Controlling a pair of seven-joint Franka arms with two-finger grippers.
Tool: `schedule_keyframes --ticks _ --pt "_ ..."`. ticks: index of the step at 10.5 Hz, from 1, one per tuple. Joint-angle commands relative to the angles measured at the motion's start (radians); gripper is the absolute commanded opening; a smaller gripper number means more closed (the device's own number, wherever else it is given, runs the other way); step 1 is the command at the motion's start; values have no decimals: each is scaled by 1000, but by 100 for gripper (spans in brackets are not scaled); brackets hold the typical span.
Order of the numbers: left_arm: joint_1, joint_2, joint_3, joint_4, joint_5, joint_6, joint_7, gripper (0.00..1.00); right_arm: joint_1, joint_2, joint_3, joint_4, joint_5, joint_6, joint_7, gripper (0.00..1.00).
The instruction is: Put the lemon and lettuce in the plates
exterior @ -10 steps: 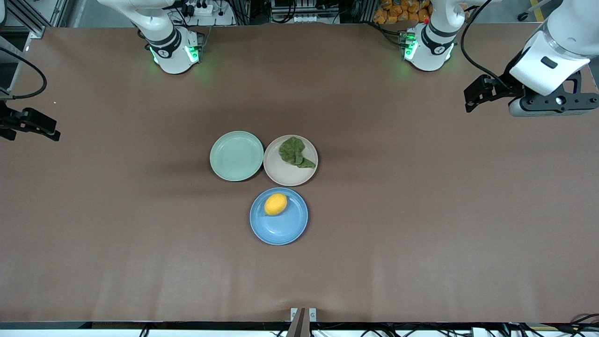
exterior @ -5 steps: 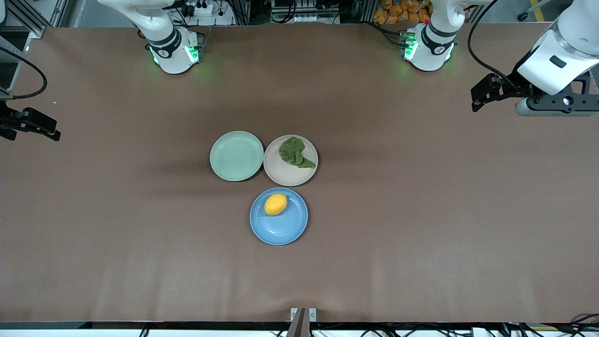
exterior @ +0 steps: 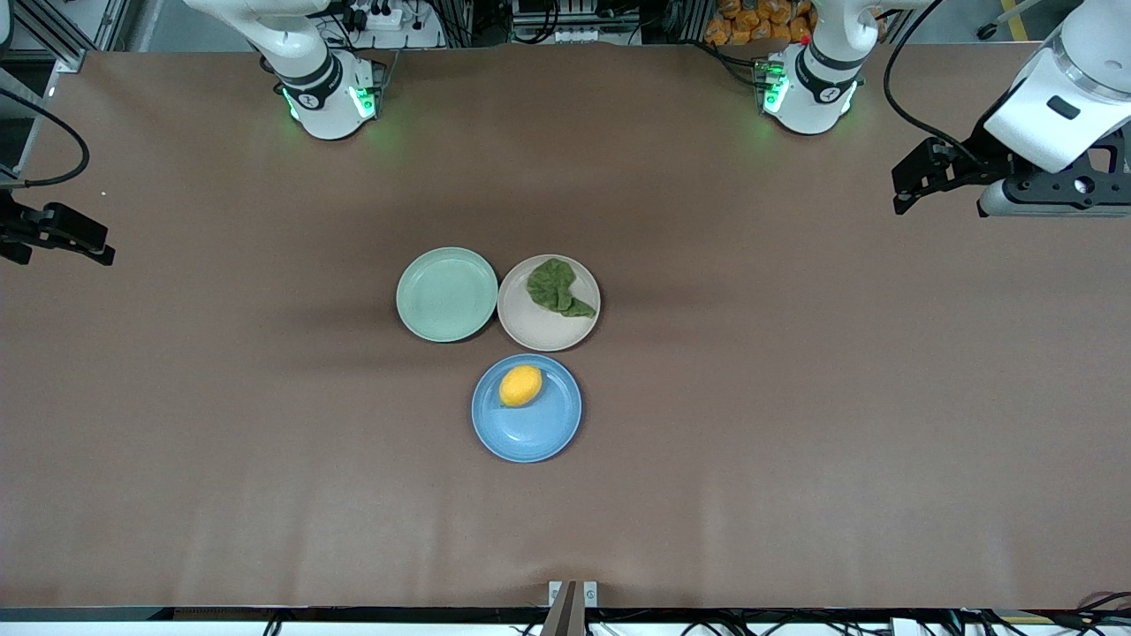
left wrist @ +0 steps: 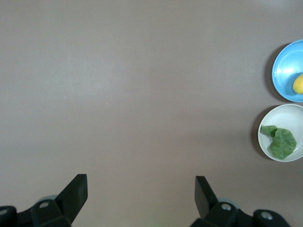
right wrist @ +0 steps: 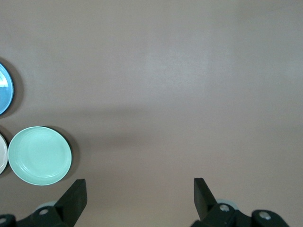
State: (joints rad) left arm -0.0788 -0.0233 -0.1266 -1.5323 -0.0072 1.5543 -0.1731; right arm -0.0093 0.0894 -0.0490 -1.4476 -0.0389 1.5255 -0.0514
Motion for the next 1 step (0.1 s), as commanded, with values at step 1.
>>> schedule_keyframes --ticks 1 --pt "8 8 -10 18 10 10 17 100 -3 -7 3 18 5 -16 10 100"
